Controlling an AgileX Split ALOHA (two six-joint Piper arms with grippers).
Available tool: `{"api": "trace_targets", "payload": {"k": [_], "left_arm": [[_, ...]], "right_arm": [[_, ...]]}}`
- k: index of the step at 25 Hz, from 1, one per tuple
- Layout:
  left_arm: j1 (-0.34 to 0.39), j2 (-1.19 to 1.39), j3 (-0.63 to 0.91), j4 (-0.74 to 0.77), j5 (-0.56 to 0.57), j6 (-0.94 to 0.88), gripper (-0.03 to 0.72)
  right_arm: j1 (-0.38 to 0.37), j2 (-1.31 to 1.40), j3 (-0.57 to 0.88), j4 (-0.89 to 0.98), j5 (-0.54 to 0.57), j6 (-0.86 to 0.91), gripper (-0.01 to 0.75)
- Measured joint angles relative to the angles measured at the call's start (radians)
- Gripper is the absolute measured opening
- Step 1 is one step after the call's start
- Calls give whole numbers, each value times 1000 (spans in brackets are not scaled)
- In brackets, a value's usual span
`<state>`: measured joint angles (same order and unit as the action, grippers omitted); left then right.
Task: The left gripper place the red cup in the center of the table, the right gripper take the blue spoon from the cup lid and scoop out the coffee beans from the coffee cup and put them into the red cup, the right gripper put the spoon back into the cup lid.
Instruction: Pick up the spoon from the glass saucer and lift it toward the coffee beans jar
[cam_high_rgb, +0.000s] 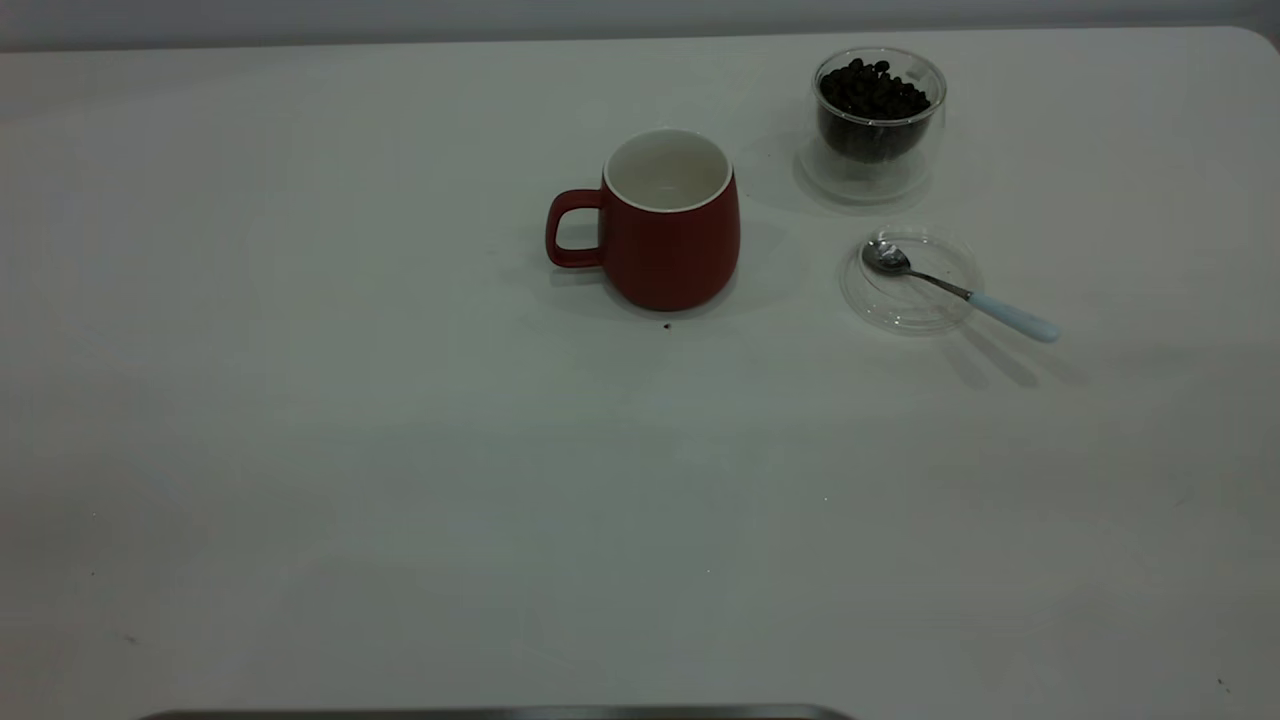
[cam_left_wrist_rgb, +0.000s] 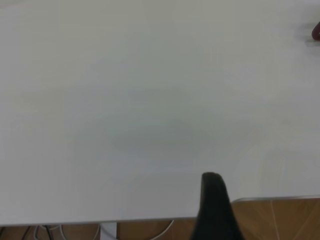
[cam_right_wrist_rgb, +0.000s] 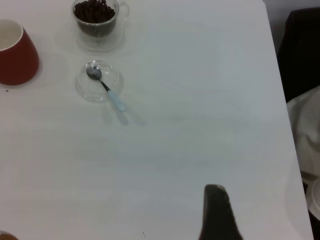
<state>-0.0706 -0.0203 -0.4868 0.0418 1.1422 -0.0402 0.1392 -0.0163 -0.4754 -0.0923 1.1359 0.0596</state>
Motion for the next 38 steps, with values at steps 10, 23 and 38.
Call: {"api": "trace_targets", "payload": {"k": [10,23,38], "left_arm": [[0,0,0,0,-1,0,587],[0,0,0,0,-1,0,587],[0,0,0,0,-1,-1,587]], "right_arm": [[0,22,-25,60,-36,7,523],[0,885,-96,423,-571,18,523],[-56,1616,-105,1472,-746,-807,523]]}}
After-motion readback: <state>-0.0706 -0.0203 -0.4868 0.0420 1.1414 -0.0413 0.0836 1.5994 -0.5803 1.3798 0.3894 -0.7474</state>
